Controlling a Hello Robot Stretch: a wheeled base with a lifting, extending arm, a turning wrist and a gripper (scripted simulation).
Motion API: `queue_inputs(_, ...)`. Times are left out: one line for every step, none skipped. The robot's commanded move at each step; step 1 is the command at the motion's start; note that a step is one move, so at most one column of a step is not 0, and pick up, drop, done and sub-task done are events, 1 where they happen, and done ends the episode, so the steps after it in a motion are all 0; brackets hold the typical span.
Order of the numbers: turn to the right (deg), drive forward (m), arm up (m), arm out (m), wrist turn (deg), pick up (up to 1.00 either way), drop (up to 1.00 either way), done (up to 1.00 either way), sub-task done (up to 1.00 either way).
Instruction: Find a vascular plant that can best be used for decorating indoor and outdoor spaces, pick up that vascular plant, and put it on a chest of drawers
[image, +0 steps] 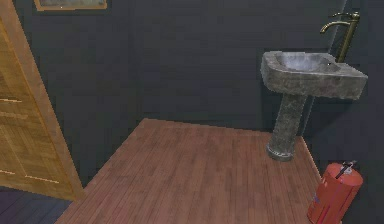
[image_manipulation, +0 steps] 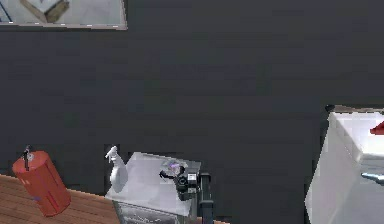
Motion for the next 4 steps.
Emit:
queue_inputs(0.0,0.0,0.1,0.0,0.0,0.0,0.0,0.0,0.0)
queue_inputs(0.0,0.0,0.36,0.0,0.0,0.0,0.0,0.0,0.0)
queue_inputs(0.0,0.0,0.0,0.0,-45.0,0.0,0.0,0.0,0.0)
queue_inputs(0.0,0.0,0.0,0.0,-45.0,0.0,0.0,0.0,0.0)
